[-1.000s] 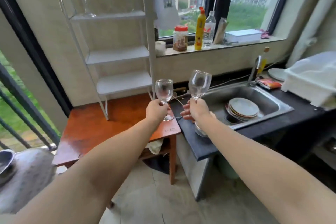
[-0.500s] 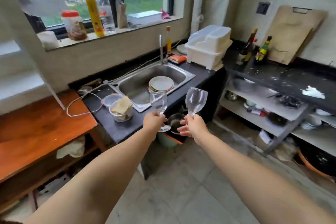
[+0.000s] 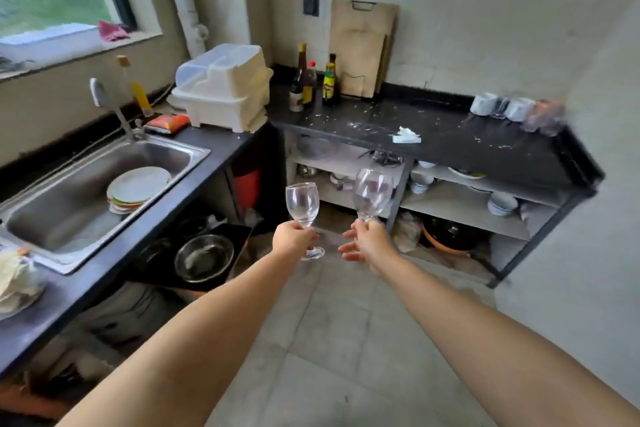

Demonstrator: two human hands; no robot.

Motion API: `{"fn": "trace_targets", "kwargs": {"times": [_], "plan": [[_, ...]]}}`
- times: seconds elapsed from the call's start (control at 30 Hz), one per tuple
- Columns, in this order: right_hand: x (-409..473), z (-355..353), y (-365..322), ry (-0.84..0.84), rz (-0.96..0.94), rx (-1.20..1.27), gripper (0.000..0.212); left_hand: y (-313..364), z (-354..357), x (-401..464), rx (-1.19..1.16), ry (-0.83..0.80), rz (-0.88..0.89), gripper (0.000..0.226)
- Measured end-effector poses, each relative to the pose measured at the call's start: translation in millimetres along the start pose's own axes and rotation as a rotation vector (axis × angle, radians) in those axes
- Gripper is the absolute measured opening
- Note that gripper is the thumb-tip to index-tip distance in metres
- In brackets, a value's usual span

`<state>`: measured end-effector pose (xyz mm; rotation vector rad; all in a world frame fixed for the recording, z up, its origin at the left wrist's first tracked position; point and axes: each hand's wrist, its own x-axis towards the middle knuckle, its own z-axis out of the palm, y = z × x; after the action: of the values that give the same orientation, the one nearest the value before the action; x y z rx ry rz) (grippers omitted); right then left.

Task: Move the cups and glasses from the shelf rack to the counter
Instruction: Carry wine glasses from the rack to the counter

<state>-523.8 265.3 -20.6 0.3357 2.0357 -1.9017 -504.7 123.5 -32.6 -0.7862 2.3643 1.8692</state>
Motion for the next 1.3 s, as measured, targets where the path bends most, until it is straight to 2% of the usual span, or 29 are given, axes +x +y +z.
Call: {"fn": "trace_targets", "kwargs": {"times": [0.3,0.47,0.63,0.8,1.0,1.13,1.23,1.3], "plan": [[86.3,-120.4,-20.3,0.201,0.011,0.064,0.016,64.8,144.0,75.0,0.112,-0.240,0.082,0.028],[163.7,-179.9,-56.6,0.308,0.019,0.101,0.018,121.0,220.8,149.7,0.152,-0.346,0.077,0.012],[222.7,-228.5,-88.3,0.371,0.031,0.127,0.018,167.0,279.5,206.8,0.214,-0.389,0.107,0.025],[272.2,-280.3,-104.9,0.448,0.056,0.042,0.020,194.1,347.0,248.3,0.249,-0.463,0.072,0.022],[346.5,-353.4,-119.4,0.484,0.059,0.015,0.023,229.1,438.1,300.8,0.276,-0.469,0.110,0.023],[403.0,-417.8,-134.3,0.502,0.025,-0.064,0.023,261.6,503.3,335.9,0.243,-0.462,0.087,0.009],[437.7,-459.9,-144.2,0.506,-0.004,-0.185,0.021,280.7,545.9,359.0,0.215,-0.448,0.061,0.022],[463.7,-485.8,-150.0,0.517,0.018,-0.171,0.021,289.2,573.7,374.2,0.183,-0.436,0.028,0.026]]}}
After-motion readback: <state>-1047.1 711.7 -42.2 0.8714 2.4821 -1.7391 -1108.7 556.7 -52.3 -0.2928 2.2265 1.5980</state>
